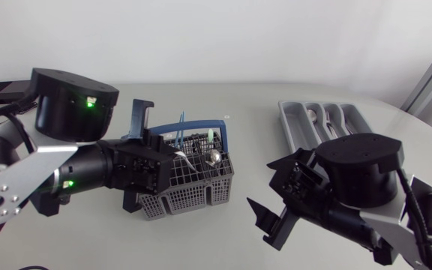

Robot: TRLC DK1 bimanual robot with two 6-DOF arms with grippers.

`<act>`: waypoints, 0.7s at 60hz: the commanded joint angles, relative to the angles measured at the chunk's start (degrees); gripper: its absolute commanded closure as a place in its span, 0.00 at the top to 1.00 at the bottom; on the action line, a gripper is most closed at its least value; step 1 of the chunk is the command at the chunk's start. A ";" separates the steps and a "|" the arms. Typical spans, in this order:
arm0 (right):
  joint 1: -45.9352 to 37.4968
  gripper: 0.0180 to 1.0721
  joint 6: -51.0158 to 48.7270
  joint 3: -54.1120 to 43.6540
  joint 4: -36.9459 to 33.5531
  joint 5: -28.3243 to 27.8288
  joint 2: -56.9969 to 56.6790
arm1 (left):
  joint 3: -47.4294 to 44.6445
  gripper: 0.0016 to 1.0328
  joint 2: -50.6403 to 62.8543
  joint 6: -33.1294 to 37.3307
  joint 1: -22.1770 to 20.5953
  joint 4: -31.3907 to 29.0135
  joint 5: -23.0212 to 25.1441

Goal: Unload the cutlery basket into the drawer organizer.

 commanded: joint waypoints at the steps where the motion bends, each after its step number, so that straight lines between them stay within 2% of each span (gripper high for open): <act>1: 0.40 0.94 0.90 -0.02 1.26 0.48 1.16 | -1.81 0.07 -0.99 -1.34 -1.48 1.71 -2.39; 10: 0.40 0.94 0.73 -0.20 1.70 0.48 1.69 | -3.21 0.08 -1.70 -1.08 -4.82 2.77 -6.52; 24: 0.40 0.94 0.64 -1.16 2.49 0.48 1.69 | -4.71 0.08 -1.34 4.20 -10.71 4.70 -12.67; 35: 0.40 0.94 0.55 -1.60 2.93 0.39 1.60 | -3.56 0.08 0.85 7.80 -12.90 3.91 -16.28; 42: 0.40 0.94 0.55 -1.60 2.84 0.39 1.34 | -2.16 0.08 1.20 8.59 -14.13 1.18 -17.33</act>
